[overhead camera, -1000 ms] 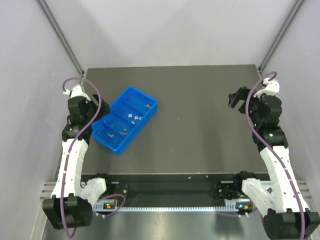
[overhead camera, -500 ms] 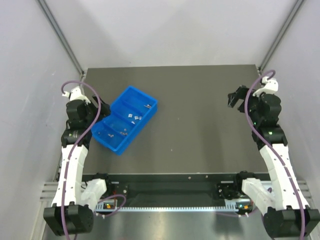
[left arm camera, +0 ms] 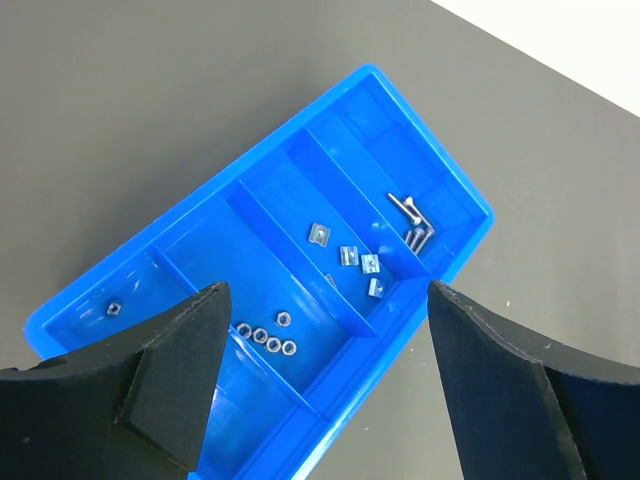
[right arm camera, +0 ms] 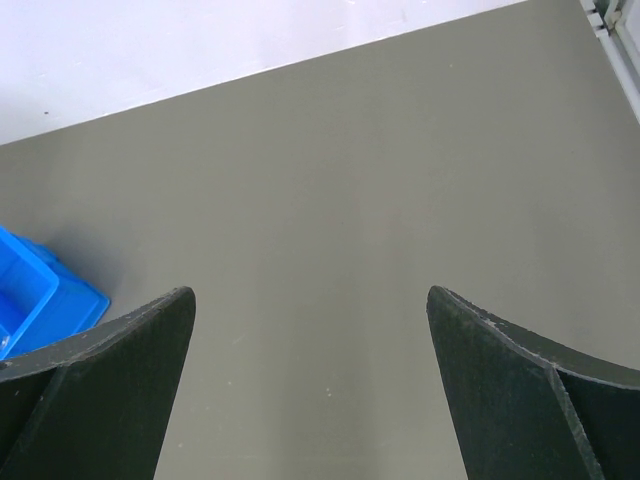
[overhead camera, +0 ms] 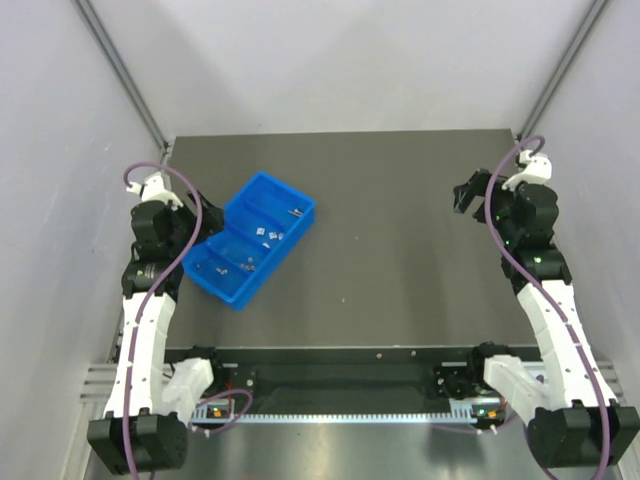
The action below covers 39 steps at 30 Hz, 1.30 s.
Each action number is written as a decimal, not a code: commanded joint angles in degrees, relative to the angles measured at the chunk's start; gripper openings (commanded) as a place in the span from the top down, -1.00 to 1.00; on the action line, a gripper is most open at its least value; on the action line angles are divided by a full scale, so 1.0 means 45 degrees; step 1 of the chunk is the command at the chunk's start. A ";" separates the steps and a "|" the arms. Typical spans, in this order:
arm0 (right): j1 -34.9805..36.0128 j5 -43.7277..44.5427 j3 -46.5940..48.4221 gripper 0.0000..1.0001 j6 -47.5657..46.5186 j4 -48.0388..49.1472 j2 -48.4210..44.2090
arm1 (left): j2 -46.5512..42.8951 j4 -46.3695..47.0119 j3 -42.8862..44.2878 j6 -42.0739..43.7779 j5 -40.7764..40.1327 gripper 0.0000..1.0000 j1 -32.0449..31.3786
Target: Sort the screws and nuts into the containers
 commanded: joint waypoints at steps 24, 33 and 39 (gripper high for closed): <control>-0.0147 -0.0648 0.0223 -0.99 -0.0466 0.1262 -0.0631 | -0.0252 0.0835 -0.0115 0.0101 0.0226 -0.69 0.0009; -0.0109 -0.0727 0.0106 -0.99 -0.0525 0.1359 -0.0670 | -0.0291 0.0836 -0.0134 0.0121 0.0285 -0.69 0.0009; -0.0128 -0.0824 0.0067 -0.99 -0.0525 0.1379 -0.0611 | -0.0291 0.0835 -0.0134 0.0121 0.0324 -0.69 0.0029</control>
